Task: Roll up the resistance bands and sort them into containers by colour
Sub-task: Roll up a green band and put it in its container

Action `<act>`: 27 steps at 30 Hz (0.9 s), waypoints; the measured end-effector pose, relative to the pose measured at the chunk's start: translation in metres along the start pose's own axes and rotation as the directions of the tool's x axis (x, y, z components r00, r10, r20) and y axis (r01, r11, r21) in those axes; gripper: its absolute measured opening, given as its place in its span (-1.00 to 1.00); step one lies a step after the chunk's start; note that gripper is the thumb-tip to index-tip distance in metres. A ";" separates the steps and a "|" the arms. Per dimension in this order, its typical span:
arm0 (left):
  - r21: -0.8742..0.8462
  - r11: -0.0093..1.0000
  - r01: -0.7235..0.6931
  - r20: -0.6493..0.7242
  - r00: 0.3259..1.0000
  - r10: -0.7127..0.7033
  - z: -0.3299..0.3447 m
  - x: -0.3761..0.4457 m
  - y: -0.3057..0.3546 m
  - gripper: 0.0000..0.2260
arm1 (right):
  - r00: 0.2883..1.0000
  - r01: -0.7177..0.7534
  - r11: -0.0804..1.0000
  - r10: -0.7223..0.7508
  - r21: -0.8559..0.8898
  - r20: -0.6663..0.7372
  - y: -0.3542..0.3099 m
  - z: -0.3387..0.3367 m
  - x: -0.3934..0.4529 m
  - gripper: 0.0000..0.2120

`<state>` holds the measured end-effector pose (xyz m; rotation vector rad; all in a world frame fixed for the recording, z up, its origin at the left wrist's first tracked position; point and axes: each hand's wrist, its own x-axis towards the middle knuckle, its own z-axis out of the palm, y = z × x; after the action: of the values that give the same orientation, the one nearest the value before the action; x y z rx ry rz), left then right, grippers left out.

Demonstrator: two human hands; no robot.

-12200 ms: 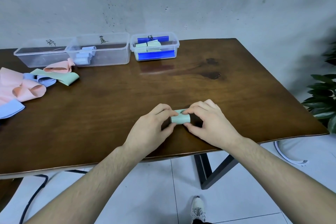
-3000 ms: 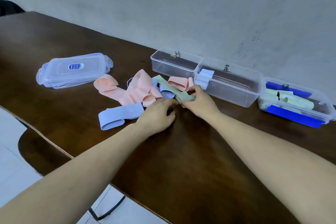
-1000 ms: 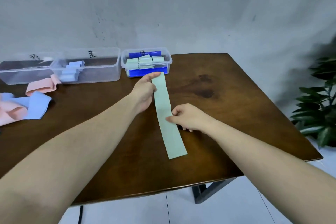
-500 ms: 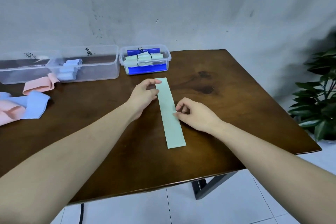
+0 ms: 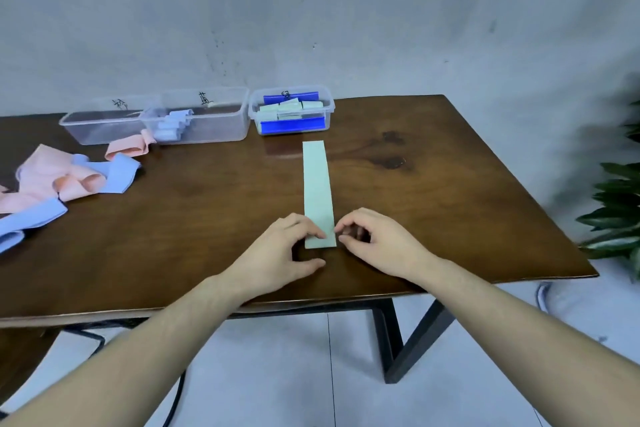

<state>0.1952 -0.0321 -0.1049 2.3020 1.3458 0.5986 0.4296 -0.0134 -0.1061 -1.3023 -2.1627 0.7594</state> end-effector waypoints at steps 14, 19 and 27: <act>0.073 0.996 0.059 -0.332 0.943 -0.032 0.033 -0.011 0.034 -0.87 | 0.995 0.097 0.995 -0.097 0.011 0.006 0.002 -0.005 -0.019 -0.74; 0.058 0.997 0.059 -0.324 0.945 -0.037 0.045 -0.023 0.050 -0.86 | 0.988 0.145 0.989 -0.143 -0.032 0.059 0.009 -0.009 -0.030 -0.82; -0.299 0.927 0.229 -0.284 0.906 -0.315 0.042 -0.025 0.058 -0.90 | 0.994 0.097 0.992 -0.100 0.076 0.040 0.009 -0.011 -0.035 -0.89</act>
<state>0.2487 -0.0859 -0.1121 1.8156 1.5975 1.0278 0.4565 -0.0389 -0.1087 -1.1435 -2.1942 0.8268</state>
